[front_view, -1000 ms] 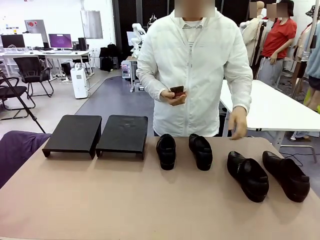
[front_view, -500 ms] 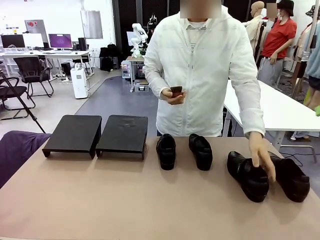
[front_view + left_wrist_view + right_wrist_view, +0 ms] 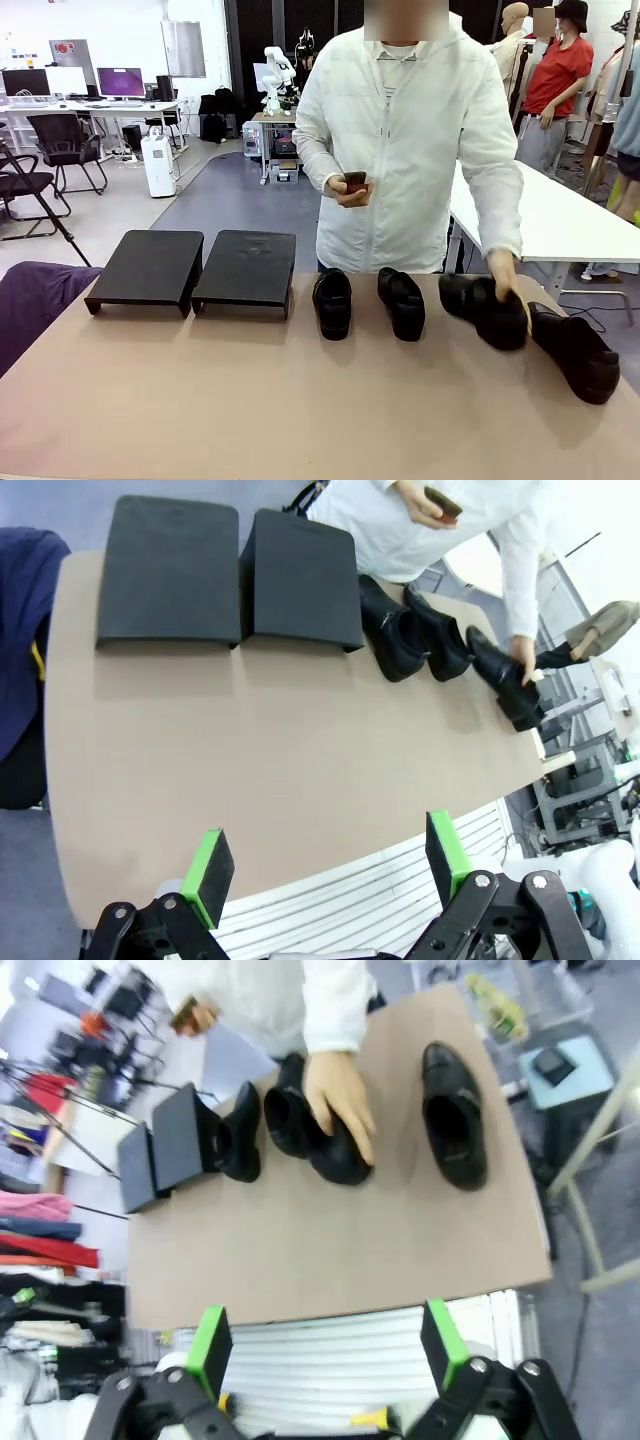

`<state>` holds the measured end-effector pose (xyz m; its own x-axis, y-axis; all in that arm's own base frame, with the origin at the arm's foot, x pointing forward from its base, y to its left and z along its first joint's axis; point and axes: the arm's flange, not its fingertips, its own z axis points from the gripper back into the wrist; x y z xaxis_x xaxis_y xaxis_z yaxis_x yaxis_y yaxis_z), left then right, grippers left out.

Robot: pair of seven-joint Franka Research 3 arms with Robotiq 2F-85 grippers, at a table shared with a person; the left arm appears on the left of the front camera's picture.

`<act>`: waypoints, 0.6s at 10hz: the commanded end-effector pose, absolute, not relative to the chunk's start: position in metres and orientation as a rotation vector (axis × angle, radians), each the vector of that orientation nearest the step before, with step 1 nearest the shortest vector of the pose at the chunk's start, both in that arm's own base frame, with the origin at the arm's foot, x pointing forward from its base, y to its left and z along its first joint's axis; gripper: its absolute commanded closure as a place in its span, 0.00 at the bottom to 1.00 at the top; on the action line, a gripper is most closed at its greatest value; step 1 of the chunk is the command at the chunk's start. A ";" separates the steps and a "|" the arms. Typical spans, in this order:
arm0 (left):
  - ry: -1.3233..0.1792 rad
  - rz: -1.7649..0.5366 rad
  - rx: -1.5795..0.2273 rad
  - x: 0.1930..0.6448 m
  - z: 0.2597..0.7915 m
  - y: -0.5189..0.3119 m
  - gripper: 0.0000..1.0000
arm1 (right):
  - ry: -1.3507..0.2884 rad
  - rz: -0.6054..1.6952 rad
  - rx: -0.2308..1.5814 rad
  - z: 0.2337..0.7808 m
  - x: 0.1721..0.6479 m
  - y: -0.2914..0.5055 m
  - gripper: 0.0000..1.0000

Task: Organize the shoes by placing them on the stand.
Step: Pick up one Shoe and place it in the middle of the table.

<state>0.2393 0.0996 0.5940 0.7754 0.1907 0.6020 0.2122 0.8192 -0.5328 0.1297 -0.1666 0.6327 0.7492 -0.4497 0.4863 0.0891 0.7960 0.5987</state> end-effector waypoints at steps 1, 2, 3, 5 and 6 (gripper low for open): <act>-0.699 -0.031 -0.640 0.239 0.594 0.103 0.00 | -0.676 -0.316 0.592 0.623 0.125 -0.164 0.00; -0.699 -0.031 -0.640 0.239 0.594 0.103 0.00 | -0.672 -0.289 0.601 0.622 0.132 -0.161 0.00; -0.699 -0.031 -0.640 0.239 0.594 0.103 0.00 | -0.645 -0.267 0.599 0.621 0.148 -0.154 0.00; -0.699 -0.031 -0.640 0.239 0.594 0.103 0.00 | -0.566 -0.196 0.545 0.616 0.217 -0.106 0.00; -0.699 -0.031 -0.640 0.239 0.594 0.103 0.00 | -0.544 -0.099 0.537 0.613 0.261 -0.066 0.00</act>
